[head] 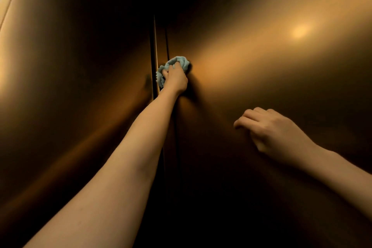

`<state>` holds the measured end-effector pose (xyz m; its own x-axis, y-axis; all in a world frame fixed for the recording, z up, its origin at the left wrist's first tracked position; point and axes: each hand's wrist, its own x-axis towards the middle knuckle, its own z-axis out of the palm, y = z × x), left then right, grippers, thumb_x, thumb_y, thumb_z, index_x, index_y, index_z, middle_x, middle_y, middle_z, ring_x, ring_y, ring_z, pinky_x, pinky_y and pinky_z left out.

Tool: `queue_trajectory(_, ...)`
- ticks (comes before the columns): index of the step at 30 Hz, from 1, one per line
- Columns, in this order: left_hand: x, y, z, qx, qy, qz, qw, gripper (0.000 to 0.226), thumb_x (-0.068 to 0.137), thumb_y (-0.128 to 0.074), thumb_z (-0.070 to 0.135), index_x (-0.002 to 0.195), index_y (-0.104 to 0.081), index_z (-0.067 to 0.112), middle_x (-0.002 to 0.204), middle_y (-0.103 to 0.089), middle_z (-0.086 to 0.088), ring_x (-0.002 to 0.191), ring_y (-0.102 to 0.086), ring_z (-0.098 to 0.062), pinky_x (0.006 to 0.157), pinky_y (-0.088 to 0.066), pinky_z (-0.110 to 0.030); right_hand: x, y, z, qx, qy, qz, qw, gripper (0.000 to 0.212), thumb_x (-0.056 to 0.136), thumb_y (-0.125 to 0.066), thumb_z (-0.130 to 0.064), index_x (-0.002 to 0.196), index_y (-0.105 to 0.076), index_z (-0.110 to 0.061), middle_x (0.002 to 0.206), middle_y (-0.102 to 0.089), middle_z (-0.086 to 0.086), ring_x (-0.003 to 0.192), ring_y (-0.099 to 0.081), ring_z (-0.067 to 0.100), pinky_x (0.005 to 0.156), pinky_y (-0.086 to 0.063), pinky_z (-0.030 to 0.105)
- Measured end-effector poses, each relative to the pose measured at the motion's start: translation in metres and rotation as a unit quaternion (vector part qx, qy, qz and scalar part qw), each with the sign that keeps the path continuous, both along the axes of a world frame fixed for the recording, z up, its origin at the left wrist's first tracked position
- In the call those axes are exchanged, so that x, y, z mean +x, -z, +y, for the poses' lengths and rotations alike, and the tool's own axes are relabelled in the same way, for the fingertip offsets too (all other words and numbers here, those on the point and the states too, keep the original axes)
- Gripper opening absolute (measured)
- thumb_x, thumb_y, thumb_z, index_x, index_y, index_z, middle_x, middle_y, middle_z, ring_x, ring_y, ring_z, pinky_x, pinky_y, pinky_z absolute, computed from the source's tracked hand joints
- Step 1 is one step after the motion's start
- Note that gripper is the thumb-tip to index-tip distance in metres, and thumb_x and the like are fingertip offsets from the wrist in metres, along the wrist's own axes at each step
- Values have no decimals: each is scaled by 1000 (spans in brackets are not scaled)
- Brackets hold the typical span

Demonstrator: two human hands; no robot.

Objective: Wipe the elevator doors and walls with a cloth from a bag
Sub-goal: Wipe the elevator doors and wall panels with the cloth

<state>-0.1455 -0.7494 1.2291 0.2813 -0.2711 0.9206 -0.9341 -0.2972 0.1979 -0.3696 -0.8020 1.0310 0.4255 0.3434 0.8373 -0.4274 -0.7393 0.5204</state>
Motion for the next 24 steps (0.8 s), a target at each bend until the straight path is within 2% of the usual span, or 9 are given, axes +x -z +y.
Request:
queue_trajectory(4, 0, -31, -2, 20, -30, 13, 999, 45, 93, -34, 2, 138, -34, 7, 145, -33, -19, 137, -18, -39, 110, -24, -50, 1, 3, -9, 35, -13, 2, 999, 37, 70, -71, 1, 101, -65, -17, 92, -65, -2, 80, -59, 14, 66, -34, 15)
queue_trajectory(9, 9, -42, 0, 29, -42, -18, 999, 38, 95, -35, 8, 132, -41, 3, 138, -41, -21, 130, -32, -39, 107, -29, -45, -1, 3, 2, 53, -26, 18, 998, 37, 69, -72, 4, 100, -66, -15, 93, -65, 1, 79, -60, 15, 64, -39, 15)
queue_trajectory(12, 14, -38, 3, 32, -28, -35, 998, 37, 95, -35, 11, 130, -43, 1, 133, -46, -22, 124, -38, -37, 101, -32, -40, -4, 0, 11, 136, -47, 0, 990, 35, 82, -57, 4, 110, -61, -17, 106, -57, 0, 91, -56, 18, 68, -51, 28)
queue_trajectory(14, 18, -27, 4, 18, -13, -56, 998, 39, 94, -36, 9, 132, -43, 2, 134, -45, -22, 124, -38, -37, 101, -33, -41, -8, -5, 17, 190, -30, -6, 981, 33, 89, -47, -4, 117, -55, -19, 114, -50, -2, 99, -51, 16, 77, -51, 34)
queue_trajectory(18, 17, 22, 12, 9, -8, -101, 995, 42, 95, -36, 11, 136, -39, 2, 145, -34, -16, 131, -27, -36, 105, -33, -46, -10, -16, 28, 232, 25, 28, 972, 32, 92, -45, -7, 119, -52, -22, 120, -44, -4, 107, -44, 12, 83, -49, 31)
queue_trajectory(21, 7, 62, 26, 4, -67, -184, 981, 42, 94, -41, 14, 135, -39, 3, 147, -34, -16, 129, -31, -37, 103, -33, -43, -13, -16, 33, 252, 51, 54, 965, 34, 91, -45, -4, 119, -52, -22, 124, -40, -5, 108, -38, 11, 82, -47, 28)
queue_trajectory(24, 8, 96, 38, 56, -159, -271, 948, 48, 92, -45, 21, 137, -37, 4, 143, -40, -16, 124, -39, -37, 94, -37, -42, -12, -13, 35, 258, 36, 45, 964, 32, 90, -45, -2, 116, -55, -20, 123, -43, -2, 108, -39, 13, 85, -48, 34)
